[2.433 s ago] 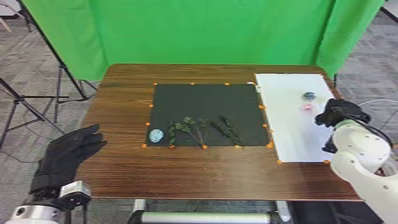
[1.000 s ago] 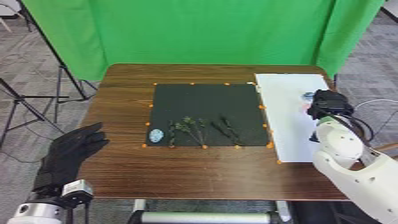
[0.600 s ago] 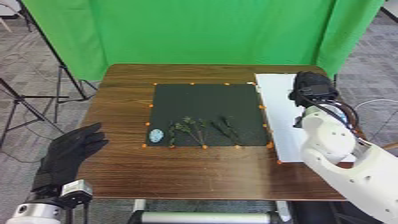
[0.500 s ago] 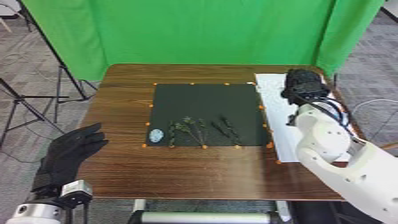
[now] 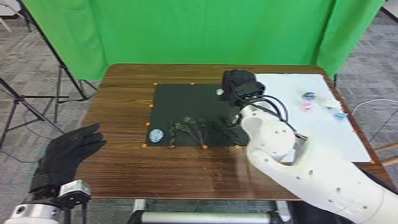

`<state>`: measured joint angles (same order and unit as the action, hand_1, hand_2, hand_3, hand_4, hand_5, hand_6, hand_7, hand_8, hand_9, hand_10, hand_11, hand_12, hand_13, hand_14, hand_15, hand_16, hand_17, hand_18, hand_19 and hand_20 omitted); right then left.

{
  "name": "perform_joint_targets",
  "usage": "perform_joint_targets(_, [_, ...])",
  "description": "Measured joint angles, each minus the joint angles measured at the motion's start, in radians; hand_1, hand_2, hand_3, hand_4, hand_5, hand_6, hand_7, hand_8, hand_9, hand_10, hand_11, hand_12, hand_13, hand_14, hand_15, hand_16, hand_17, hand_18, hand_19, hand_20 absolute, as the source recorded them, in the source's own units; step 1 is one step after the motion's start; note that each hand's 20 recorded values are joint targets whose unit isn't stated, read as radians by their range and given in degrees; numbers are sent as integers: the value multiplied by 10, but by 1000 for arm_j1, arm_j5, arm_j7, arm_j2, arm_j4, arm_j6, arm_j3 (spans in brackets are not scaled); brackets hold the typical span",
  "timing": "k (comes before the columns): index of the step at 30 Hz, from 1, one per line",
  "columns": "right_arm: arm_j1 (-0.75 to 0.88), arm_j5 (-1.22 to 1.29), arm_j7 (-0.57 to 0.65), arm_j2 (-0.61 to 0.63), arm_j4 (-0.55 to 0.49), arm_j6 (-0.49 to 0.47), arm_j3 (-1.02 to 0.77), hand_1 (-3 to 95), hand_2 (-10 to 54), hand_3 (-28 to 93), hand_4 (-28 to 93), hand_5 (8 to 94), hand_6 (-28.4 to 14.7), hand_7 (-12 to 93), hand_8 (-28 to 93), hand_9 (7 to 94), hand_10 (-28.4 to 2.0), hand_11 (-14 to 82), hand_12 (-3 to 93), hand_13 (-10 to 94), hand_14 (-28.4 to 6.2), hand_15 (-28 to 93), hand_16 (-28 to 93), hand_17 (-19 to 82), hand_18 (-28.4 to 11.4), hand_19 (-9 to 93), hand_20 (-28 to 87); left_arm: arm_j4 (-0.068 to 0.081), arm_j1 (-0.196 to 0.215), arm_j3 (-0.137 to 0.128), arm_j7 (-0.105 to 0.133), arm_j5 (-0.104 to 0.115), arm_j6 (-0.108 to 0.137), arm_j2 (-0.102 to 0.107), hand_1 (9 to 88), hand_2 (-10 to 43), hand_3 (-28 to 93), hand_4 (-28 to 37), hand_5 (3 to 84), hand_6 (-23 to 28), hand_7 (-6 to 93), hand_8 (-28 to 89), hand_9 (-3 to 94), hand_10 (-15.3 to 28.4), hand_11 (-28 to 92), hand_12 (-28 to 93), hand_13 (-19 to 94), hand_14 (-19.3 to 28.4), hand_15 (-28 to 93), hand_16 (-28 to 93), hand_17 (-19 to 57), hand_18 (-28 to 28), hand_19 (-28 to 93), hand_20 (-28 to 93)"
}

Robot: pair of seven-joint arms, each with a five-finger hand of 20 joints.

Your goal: Arrange flowers

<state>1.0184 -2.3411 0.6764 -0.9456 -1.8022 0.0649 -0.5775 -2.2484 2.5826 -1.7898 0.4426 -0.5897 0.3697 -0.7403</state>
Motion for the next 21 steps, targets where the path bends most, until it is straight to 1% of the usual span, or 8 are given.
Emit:
perform_joint_targets(5, [-5,-7,-39,-121,58,-14,6,560,-95,768,-283,830,-14,217,83,901,-76,262,365,812,-43,732,225,501,-199,932,320,4,-12,0,-12,-5,-8,-5,276,46,823,-199,442,128,198,-109,391,219,384,99,270,279,660,-145,-93,225,605,92])
perform_joint_targets(8, [-4,-14,-68,-190,100,-30,3,556,-95,771,-283,828,-12,218,82,901,-77,264,363,812,-43,732,225,499,-198,932,320,9,-29,3,-22,-10,-17,-10,276,45,823,-199,442,128,198,-109,391,219,384,99,270,279,660,-145,-94,225,605,92])
perform_joint_targets(11, [4,-15,-84,-259,141,-47,-8,546,-95,775,-283,825,-8,219,79,898,-78,278,363,813,-43,731,224,498,-198,932,320,15,-50,12,-29,-13,-23,-11,277,46,822,-199,442,128,199,-109,391,219,384,99,269,279,661,-145,-94,225,604,91])
perform_joint_targets(16, [25,5,-81,-350,186,-71,-29,537,-95,771,-283,821,-6,224,71,890,-82,307,350,812,-42,729,224,495,-200,932,316,25,-105,34,-42,-25,-38,-8,277,46,822,-199,442,128,199,-110,391,219,384,100,269,279,661,-145,-94,225,605,92])
perform_joint_targets(21, [37,64,-34,-418,233,-102,-49,527,-95,757,-283,820,-7,228,67,883,-90,334,327,809,-40,727,223,487,-202,932,313,26,-139,35,-46,-30,-46,3,276,46,823,-199,442,128,198,-110,392,219,384,99,269,279,661,-145,-93,224,605,92])
